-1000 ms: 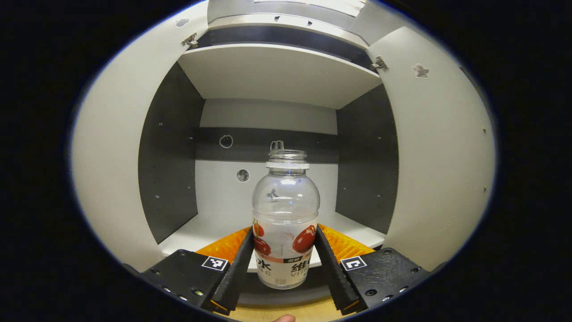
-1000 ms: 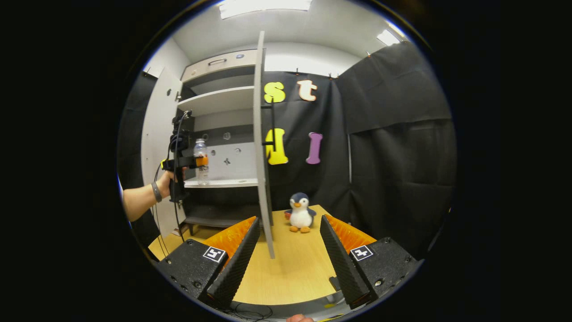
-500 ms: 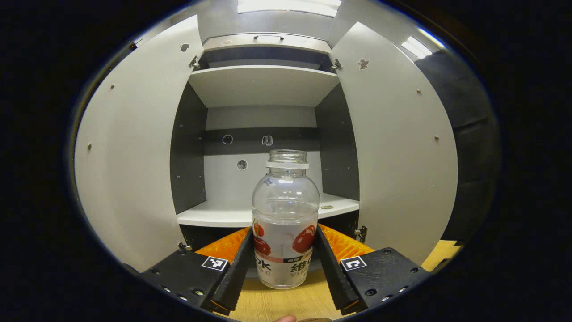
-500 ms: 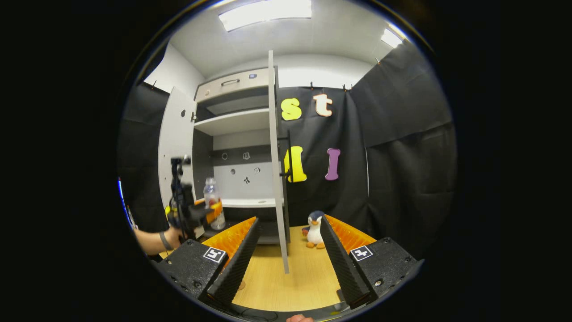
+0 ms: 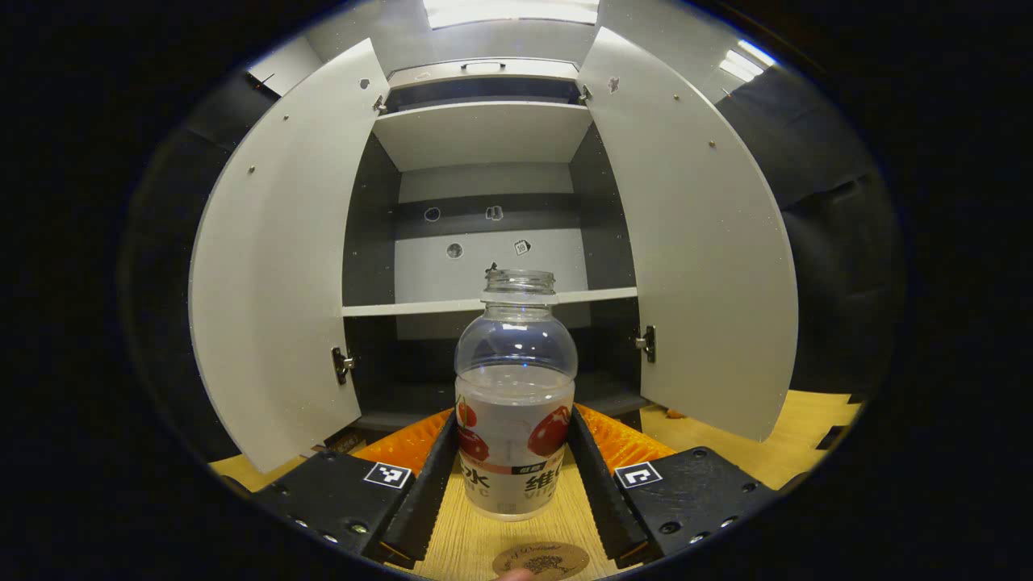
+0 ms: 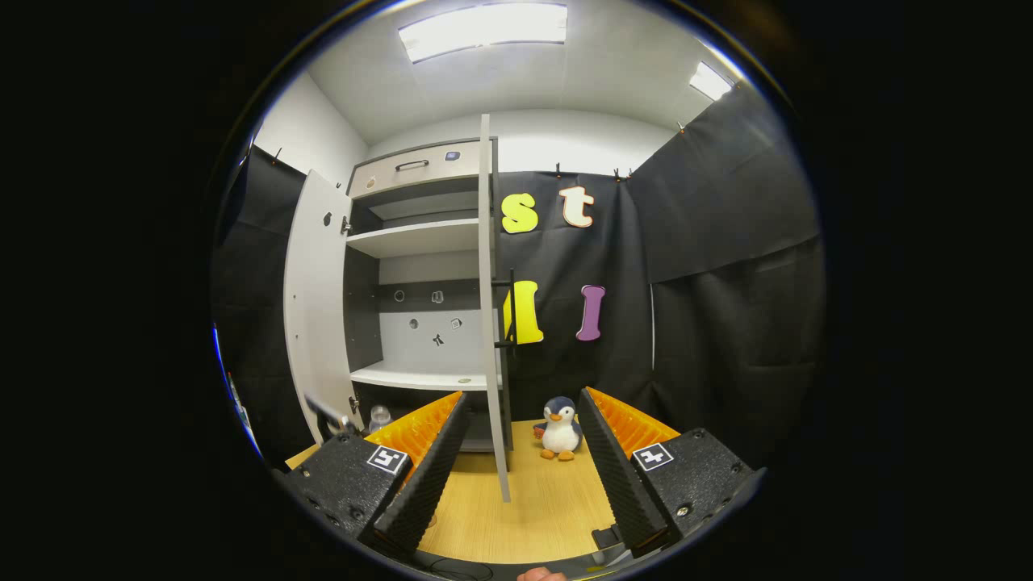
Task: Grasp the bottle in the cabinet with the left hand and place it on the coaster, then close the right door with the right hand and the left door with the left hand.
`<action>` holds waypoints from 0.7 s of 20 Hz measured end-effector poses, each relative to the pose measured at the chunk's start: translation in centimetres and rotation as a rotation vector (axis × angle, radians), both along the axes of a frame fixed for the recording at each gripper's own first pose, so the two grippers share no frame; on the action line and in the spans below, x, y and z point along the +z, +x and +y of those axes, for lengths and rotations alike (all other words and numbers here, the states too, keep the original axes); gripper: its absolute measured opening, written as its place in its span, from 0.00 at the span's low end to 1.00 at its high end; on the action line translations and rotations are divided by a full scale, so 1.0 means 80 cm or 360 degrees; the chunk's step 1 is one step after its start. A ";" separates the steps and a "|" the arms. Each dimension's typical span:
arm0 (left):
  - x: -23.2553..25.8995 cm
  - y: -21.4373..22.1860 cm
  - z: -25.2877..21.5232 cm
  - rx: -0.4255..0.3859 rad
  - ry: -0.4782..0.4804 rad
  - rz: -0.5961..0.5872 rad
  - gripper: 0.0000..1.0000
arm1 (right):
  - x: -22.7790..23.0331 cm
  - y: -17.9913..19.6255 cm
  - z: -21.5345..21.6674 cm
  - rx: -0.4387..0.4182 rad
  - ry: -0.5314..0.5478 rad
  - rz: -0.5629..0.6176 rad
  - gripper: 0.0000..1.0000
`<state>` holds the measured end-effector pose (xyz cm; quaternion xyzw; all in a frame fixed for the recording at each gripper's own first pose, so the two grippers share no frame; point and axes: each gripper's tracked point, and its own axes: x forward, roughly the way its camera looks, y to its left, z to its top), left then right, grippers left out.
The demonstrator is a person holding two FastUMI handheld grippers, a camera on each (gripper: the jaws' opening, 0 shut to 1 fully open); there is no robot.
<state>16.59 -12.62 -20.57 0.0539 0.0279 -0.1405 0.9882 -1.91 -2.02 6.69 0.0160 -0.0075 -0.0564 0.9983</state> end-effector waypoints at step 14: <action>-0.110 -0.050 0.006 0.0092 -0.0121 0.0243 0.76 | -0.033 -0.002 0.028 -0.0012 -0.0013 0.0175 0.83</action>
